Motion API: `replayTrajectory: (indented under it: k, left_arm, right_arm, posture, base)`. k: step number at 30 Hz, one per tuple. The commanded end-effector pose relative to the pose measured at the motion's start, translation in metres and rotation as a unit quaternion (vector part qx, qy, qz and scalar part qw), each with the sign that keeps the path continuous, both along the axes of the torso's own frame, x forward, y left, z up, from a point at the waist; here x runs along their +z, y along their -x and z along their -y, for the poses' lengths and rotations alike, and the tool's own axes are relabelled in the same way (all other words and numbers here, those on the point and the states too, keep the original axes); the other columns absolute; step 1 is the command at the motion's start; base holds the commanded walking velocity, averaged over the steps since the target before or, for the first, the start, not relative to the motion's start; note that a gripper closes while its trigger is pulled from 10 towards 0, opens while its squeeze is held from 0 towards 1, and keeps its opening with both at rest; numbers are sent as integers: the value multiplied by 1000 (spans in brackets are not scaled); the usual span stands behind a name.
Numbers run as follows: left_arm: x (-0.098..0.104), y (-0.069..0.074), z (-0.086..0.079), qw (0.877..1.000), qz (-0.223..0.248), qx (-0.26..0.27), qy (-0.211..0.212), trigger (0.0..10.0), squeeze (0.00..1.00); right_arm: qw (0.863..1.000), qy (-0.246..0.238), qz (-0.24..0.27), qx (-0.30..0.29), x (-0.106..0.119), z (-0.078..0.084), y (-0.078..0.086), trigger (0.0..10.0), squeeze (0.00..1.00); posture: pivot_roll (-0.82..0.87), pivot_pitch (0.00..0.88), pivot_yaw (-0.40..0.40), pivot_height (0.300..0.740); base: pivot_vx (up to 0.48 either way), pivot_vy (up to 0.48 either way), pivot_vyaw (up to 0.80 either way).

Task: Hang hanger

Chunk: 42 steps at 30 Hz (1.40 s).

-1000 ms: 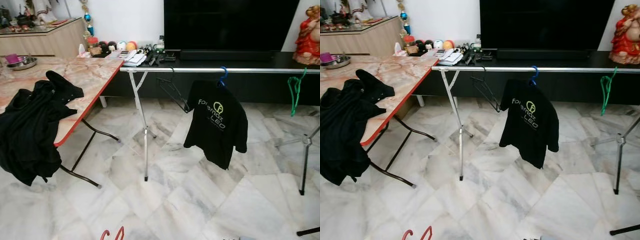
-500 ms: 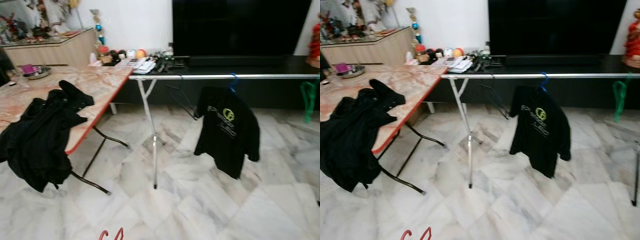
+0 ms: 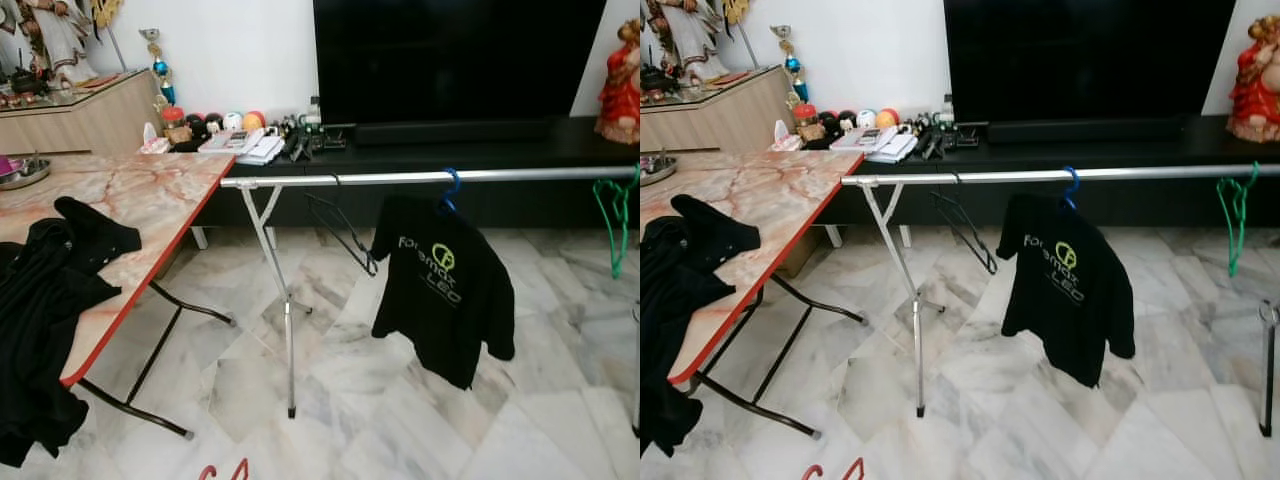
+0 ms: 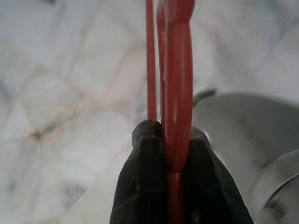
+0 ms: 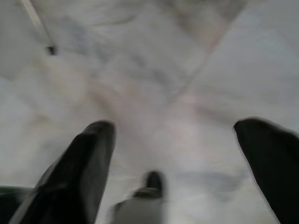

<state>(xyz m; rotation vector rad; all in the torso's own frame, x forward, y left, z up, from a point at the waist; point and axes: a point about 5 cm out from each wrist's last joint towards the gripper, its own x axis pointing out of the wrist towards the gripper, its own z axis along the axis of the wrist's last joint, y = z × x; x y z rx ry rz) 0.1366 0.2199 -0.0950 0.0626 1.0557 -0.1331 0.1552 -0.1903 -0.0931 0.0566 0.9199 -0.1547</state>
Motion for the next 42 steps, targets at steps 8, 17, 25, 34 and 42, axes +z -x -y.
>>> replayTrajectory:
  k: [8,17,25,34,42]
  left_arm:
    - [9,-26,4,999,32,-11,7,10000,0]
    - [13,-35,6,999,50,-16,1,10000,0]
    - [16,-41,7,998,58,-8,8,10000,0]
    - [15,-44,17,998,64,4,22,10000,0]
    - [11,-36,19,998,53,-3,17,10000,0]
  right_arm:
    - [1000,3,-12,-4,-1,5,4,10000,0]
    - [1000,8,-14,-9,-1,9,3,10000,0]
    - [1000,7,-22,0,-3,2,5,10000,0]
    - [999,17,-22,21,-2,4,3,10000,0]
    - [999,22,-24,26,-1,7,3,10000,0]
  posture:
    - [-10,0,78,740]
    - [-12,0,61,740]
    - [-14,0,57,740]
    - [-15,0,29,740]
    - [-10,0,24,740]
  base:
    - [398,0,0]
    - [290,0,0]
    - [0,0,0]
    - [0,0,0]
    - [0,-104,0]
